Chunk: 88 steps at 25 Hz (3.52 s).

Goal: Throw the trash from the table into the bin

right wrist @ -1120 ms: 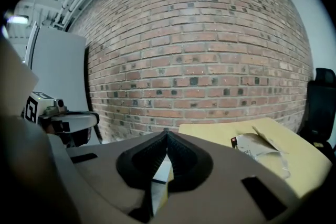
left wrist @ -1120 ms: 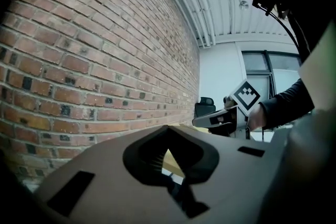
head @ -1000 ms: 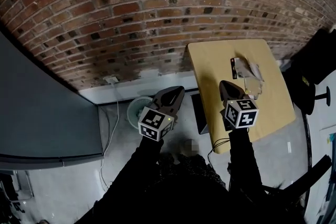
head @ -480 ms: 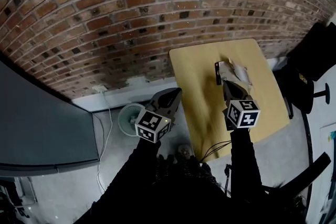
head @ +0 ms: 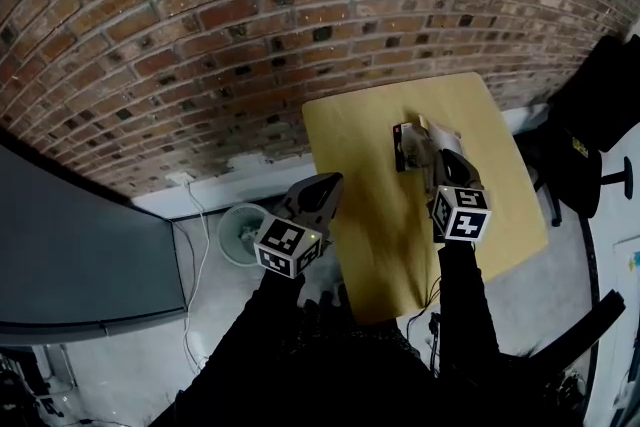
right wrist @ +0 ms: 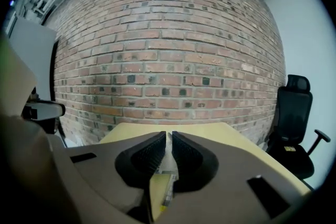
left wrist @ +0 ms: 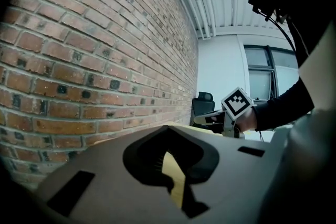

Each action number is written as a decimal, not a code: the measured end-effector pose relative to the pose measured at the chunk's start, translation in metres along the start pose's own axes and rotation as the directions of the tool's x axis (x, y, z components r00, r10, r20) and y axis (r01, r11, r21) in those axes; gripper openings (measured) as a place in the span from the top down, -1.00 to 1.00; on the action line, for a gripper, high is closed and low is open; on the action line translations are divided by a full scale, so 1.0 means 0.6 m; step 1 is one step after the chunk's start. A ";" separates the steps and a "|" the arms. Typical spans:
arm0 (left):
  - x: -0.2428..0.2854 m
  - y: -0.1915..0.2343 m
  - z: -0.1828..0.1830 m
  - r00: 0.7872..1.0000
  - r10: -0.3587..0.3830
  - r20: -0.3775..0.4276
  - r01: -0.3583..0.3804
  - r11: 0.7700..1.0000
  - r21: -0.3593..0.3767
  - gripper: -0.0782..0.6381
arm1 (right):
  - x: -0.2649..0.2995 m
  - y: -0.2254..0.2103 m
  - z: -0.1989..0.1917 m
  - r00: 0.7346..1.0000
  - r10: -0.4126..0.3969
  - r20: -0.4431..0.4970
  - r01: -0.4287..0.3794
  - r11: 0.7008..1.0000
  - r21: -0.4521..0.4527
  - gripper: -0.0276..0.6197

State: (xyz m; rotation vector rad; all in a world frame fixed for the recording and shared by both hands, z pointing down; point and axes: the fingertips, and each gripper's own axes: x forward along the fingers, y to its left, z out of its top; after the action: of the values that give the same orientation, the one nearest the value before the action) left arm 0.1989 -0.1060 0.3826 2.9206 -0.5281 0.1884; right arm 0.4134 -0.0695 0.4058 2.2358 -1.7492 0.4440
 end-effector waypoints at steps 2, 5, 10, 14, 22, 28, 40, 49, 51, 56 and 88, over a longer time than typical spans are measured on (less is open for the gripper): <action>0.009 0.002 -0.004 1.000 0.011 -0.005 -0.011 1.000 -0.004 0.77 | 0.011 -0.012 -0.007 1.000 -0.006 -0.014 0.006 1.000 -0.003 0.67; 0.018 0.006 -0.008 0.999 0.032 -0.007 -0.032 0.999 -0.023 0.77 | 0.030 -0.022 -0.016 1.000 -0.004 -0.026 0.004 1.000 -0.002 0.43; 0.031 0.008 -0.012 0.999 0.042 -0.009 -0.042 0.999 -0.026 0.77 | 0.059 -0.018 -0.033 0.998 0.016 -0.060 -0.020 0.997 -0.071 0.09; 0.039 0.006 -0.014 0.999 0.045 -0.014 -0.045 0.999 -0.025 0.77 | 0.084 -0.018 -0.052 0.994 0.024 -0.107 -0.037 0.992 -0.119 0.05; 0.029 0.012 -0.024 0.998 0.060 -0.023 -0.061 0.998 -0.034 0.77 | 0.124 -0.029 -0.093 0.982 0.021 -0.187 -0.051 0.986 -0.160 0.06; 0.016 0.024 -0.035 0.996 0.080 -0.036 -0.082 0.996 -0.039 0.77 | 0.129 -0.024 -0.095 0.980 -0.020 -0.199 -0.025 0.975 -0.220 0.16; -0.018 0.046 -0.026 0.994 0.104 -0.022 -0.105 0.994 -0.037 0.77 | 0.099 -0.037 -0.064 0.974 -0.150 -0.167 0.087 0.939 -0.332 0.88; -0.058 0.066 -0.010 0.992 0.127 0.019 -0.126 0.991 -0.047 0.77 | 0.068 -0.005 0.016 0.983 -0.177 -0.038 0.150 0.915 -0.375 0.88; -0.072 0.073 -0.007 0.990 0.135 0.029 -0.133 0.990 -0.050 0.77 | 0.062 0.013 0.039 0.985 -0.170 -0.010 0.153 0.911 -0.382 0.88; -0.115 0.090 0.004 0.986 0.158 0.048 -0.156 0.986 -0.053 0.77 | 0.053 0.074 0.087 0.991 -0.126 0.042 0.132 0.916 -0.379 0.88; -0.556 0.283 -0.043 0.904 0.420 0.082 -0.412 0.906 -0.097 0.77 | 0.028 0.717 0.052 0.956 0.293 0.002 -0.267 0.875 -0.405 0.88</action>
State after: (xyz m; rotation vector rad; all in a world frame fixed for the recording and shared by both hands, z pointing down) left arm -0.1743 -0.1460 0.3810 2.7128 -1.1488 0.0682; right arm 0.0016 -0.1983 0.3928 1.7369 -1.9943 0.0539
